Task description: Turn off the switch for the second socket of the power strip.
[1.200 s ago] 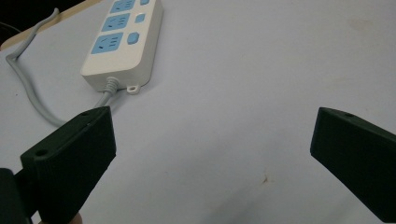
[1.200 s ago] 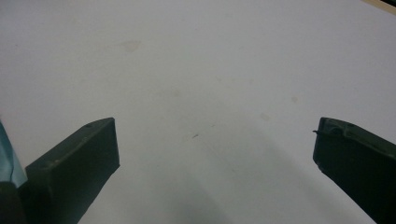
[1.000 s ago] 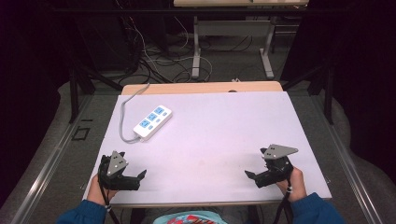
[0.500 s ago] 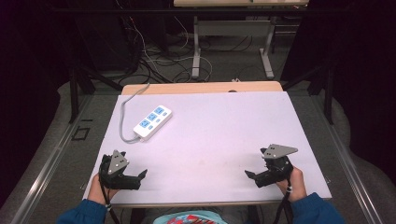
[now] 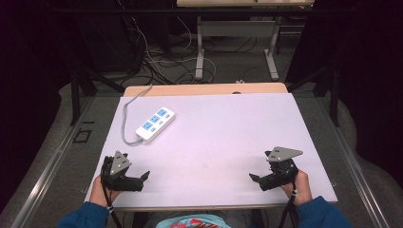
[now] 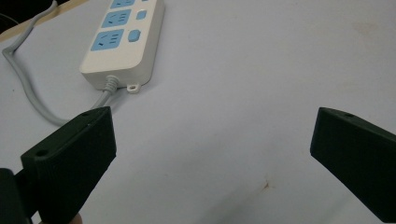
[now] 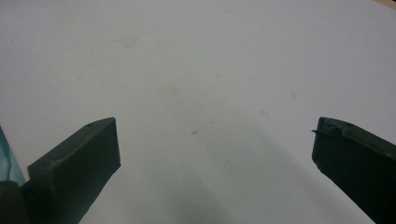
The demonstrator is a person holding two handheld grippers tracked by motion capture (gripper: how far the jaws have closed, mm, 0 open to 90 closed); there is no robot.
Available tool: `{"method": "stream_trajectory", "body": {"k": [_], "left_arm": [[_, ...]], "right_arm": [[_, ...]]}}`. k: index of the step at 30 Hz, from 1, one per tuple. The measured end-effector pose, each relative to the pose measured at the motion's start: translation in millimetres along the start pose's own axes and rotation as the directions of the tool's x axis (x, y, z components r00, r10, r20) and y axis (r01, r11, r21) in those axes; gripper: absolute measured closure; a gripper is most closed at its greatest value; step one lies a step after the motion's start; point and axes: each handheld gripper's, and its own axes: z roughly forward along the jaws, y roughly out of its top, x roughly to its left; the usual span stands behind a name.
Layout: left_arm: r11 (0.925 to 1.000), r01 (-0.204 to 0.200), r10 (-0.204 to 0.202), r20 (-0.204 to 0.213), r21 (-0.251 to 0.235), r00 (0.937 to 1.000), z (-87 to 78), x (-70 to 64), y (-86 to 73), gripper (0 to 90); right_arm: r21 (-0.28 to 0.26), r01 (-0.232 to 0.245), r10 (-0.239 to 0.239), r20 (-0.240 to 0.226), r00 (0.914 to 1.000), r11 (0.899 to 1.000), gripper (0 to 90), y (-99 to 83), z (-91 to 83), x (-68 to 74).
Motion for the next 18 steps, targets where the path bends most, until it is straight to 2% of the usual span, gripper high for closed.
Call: {"method": "stream_trajectory", "body": {"k": [6,10,11,12,14,18], "left_arm": [[1.0000,0.008,-0.008,-0.004,-0.002,1.0000,2.0,-0.2,3.0,0.3],[0.9999,-0.010,0.010,-0.017,0.000,0.9998,4.4,2.1,5.2,0.2],[1.0000,0.008,-0.008,-0.007,-0.005,0.9999,5.9,1.2,5.3,0.3],[0.9999,0.001,-0.001,-0.019,-0.010,0.9998,6.8,2.6,6.6,0.3],[0.9999,0.010,-0.010,-0.008,-0.012,0.9999,7.3,2.4,7.1,0.3],[0.9997,0.011,-0.011,-0.020,-0.020,0.9997,8.4,2.9,10.3,0.2]], "right_arm": [[0.000,0.001,-0.001,-0.003,1.0000,1.000,0.5,-0.1,0.2,0.2],[0.002,-0.009,0.009,-0.005,0.9999,1.000,0.5,-0.1,0.3,0.7],[0.000,-0.009,0.009,-0.002,1.0000,1.000,0.6,-0.3,0.7,0.4],[0.000,-0.009,0.009,-0.002,1.0000,1.000,0.7,-0.2,0.7,0.4],[0.001,-0.010,0.010,-0.002,0.9999,1.000,0.8,-0.3,0.8,0.6],[0.004,-0.014,0.014,-0.001,0.9999,1.000,1.7,-0.3,0.7,0.6]]}}
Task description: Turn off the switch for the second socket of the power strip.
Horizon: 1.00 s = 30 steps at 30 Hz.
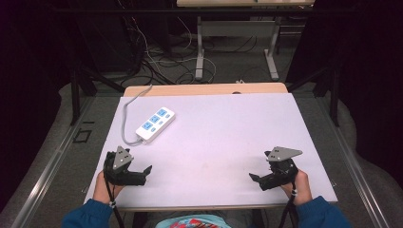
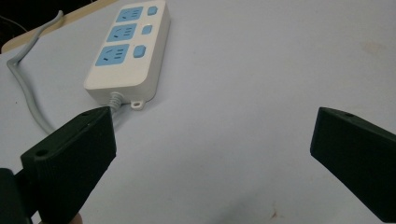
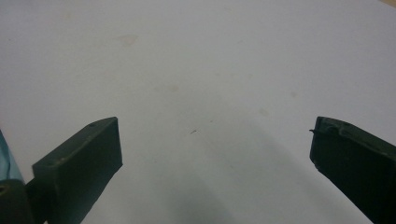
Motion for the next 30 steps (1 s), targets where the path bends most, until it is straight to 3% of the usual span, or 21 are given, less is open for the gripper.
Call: {"method": "stream_trajectory", "body": {"k": [15,30], "left_arm": [[0.9995,0.017,-0.018,-0.035,-0.027,0.9992,10.3,7.6,8.2,0.2],[0.9995,0.030,-0.030,-0.038,-0.008,0.9988,27.2,12.0,17.5,0.3]], "right_arm": [[-0.005,0.007,-0.007,0.004,1.0000,1.000,1.7,0.3,-0.9,0.8],[-0.003,0.012,-0.012,0.004,0.9999,1.000,1.7,0.3,-0.9,0.9]]}}
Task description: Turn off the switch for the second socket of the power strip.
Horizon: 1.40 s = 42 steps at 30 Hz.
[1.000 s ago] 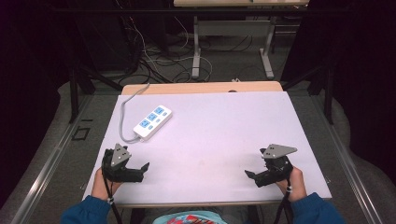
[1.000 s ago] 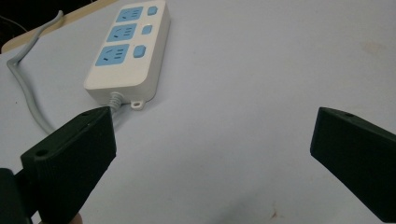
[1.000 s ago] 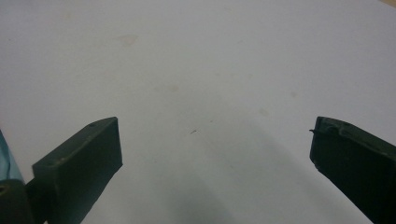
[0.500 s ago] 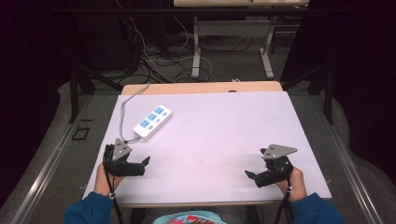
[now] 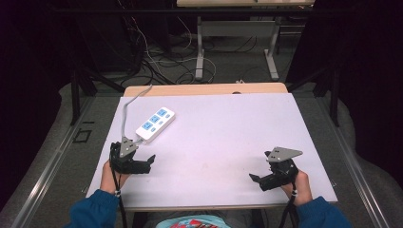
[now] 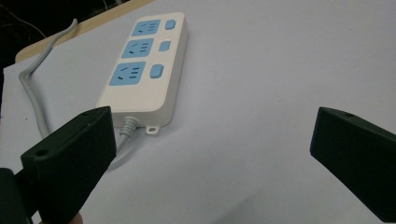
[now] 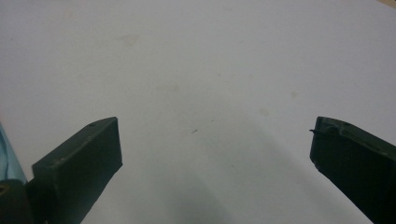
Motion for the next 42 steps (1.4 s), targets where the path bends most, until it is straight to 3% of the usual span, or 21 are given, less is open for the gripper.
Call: {"method": "stream_trajectory", "body": {"k": [3,8,29,34,35,42], "left_arm": [[0.9999,-0.009,0.009,-0.018,-0.006,0.9998,2.5,2.6,1.8,0.3],[1.0000,0.007,-0.007,-0.013,-0.007,0.9999,7.8,4.5,4.4,0.3],[0.9998,-0.020,0.020,-0.044,0.005,0.9988,32.3,11.9,19.8,0.3],[1.0000,0.002,-0.002,-0.031,0.002,0.9995,37.4,13.8,23.5,0.2],[0.9998,-0.016,0.017,-0.040,0.010,0.9990,37.5,15.6,24.7,0.2],[0.9997,0.021,-0.021,-0.030,0.008,0.9993,45.3,18.9,28.9,0.2]], "right_arm": [[-0.001,0.004,-0.004,-0.004,1.0000,1.000,1.7,0.0,0.1,-0.2],[0.005,-0.006,0.006,-0.002,1.0000,1.000,1.7,-0.2,0.1,0.2],[0.004,-0.002,0.002,-0.001,1.0000,1.000,1.7,-0.2,0.2,0.4],[0.004,0.004,-0.004,-0.001,1.0000,1.000,1.7,-0.1,0.1,0.6],[0.006,0.003,-0.003,-0.003,1.0000,1.000,1.8,-0.1,0.1,0.7],[0.005,0.001,-0.001,-0.005,1.0000,1.000,1.7,-0.1,-0.2,0.7]]}}
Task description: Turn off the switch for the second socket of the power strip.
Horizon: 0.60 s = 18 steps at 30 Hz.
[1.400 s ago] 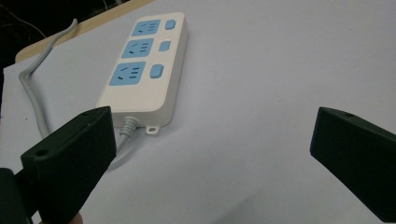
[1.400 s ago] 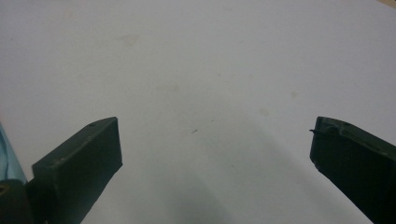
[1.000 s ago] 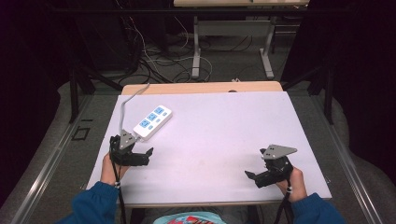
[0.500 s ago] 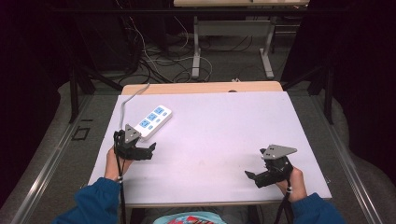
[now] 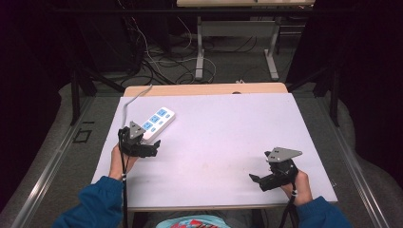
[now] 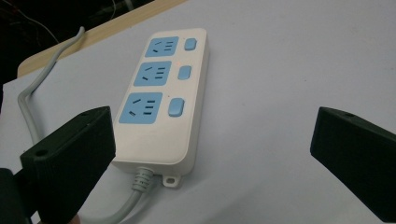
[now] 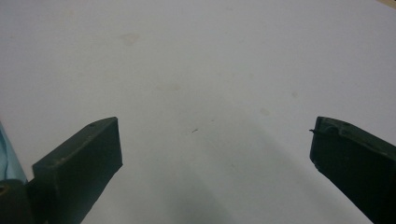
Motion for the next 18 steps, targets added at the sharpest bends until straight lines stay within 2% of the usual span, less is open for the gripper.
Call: {"method": "stream_trajectory", "body": {"k": [2,8,9,10,18], "left_arm": [[0.9999,-0.013,0.013,-0.007,-0.001,0.9999,1.9,2.1,1.4,0.2],[0.9999,0.015,-0.015,-0.001,0.003,0.9999,8.3,5.6,5.1,0.1],[0.9999,0.012,-0.012,-0.005,0.001,0.9999,9.1,6.1,5.5,0.1],[0.9999,0.009,-0.009,-0.007,0.006,0.9999,10.2,6.8,6.3,0.1],[0.9999,0.011,-0.011,-0.014,0.003,0.9998,16.7,10.2,10.3,0.1]], "right_arm": [[0.003,0.001,-0.001,0.001,1.0000,1.000,1.8,0.0,0.0,0.1],[0.001,0.000,0.000,0.005,1.0000,1.000,1.8,0.0,0.3,0.2],[0.007,0.010,-0.010,0.001,0.9999,1.000,1.8,0.3,-0.2,-0.6],[0.003,-0.001,0.001,0.004,1.0000,1.000,1.8,0.1,-0.3,0.6],[0.000,0.004,-0.004,0.004,1.0000,1.000,1.8,0.2,-0.1,0.0]]}}
